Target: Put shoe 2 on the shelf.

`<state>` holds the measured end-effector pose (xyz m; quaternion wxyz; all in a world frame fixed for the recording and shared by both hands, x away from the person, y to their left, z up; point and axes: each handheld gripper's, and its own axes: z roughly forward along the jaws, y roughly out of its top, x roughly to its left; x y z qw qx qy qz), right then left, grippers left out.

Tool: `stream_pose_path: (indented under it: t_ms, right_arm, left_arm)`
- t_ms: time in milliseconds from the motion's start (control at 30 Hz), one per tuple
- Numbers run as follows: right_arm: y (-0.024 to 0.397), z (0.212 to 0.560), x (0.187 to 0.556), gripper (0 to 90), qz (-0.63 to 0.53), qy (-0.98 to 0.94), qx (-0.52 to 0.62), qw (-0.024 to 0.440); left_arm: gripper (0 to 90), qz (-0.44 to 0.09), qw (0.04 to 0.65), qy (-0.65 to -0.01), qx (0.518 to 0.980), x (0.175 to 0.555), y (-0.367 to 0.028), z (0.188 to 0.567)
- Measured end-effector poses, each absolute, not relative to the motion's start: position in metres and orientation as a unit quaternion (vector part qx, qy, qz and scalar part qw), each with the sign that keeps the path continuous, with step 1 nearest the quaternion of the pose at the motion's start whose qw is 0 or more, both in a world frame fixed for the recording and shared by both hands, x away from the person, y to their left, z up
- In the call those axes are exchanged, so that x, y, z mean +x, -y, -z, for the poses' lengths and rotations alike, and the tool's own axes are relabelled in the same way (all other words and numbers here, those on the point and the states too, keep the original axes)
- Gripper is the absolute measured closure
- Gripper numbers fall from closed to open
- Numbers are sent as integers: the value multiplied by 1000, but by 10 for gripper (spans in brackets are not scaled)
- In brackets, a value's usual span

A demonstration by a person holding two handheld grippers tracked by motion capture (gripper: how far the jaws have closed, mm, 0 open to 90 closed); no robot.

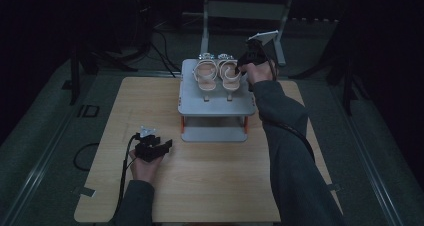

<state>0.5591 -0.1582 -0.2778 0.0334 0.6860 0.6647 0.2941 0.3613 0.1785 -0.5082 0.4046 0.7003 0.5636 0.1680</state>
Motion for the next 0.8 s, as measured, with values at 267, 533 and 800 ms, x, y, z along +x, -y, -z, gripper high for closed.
stream_pose_path:
  t_ms: [267, 533, 800]
  right_arm:
    - [164, 275, 558, 633, -327, -667, 669, 34]
    - [165, 258, 549, 607, -352, -680, 641, 56]
    - [168, 246, 537, 560, -364, -700, 611, 72]
  left_arm:
    - [441, -168, 405, -563, 700, 361, -179, 508]
    - [441, -166, 406, -565, 699, 361, -179, 508]
    - [441, -166, 407, -565, 698, 361, -179, 508]
